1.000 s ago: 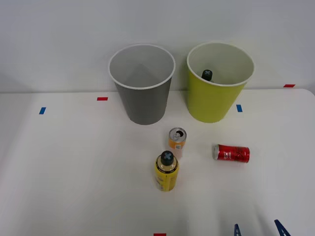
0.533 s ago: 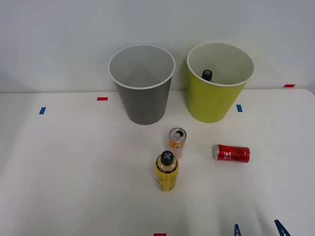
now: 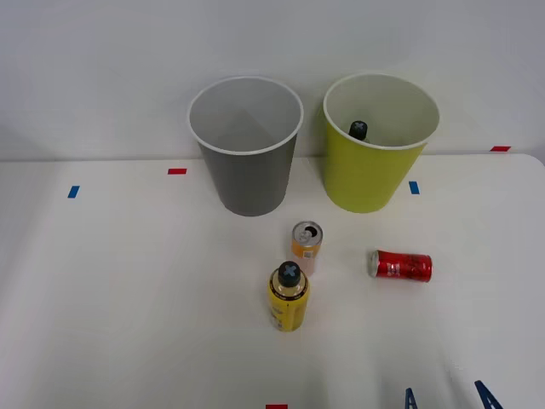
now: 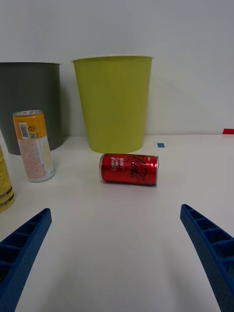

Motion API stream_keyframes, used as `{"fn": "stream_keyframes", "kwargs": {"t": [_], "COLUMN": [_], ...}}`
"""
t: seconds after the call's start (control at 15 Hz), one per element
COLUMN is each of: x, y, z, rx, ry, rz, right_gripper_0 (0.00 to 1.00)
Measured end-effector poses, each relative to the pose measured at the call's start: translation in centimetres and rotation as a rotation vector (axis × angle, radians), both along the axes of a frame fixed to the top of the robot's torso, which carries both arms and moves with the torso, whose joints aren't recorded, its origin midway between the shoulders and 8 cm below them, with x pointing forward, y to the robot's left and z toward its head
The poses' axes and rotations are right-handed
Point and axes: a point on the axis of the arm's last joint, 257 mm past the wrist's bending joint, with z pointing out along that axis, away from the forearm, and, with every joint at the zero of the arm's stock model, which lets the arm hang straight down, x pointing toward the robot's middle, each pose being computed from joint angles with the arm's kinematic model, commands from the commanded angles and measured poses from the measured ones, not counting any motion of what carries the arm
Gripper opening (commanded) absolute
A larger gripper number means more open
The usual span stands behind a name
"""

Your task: Put cans in the gray bin, plastic bottles in the light green bin

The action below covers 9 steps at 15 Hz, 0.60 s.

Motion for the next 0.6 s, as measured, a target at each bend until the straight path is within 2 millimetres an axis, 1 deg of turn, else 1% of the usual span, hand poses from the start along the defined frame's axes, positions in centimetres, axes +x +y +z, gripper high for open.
{"fn": "stream_keyframes", "kwargs": {"t": [0.6], "x": [0.0], "y": [0.0], "z": [0.0], "rx": [0.0], "ry": [0.0], "rz": [0.0], "right_gripper_0": [0.91]}}
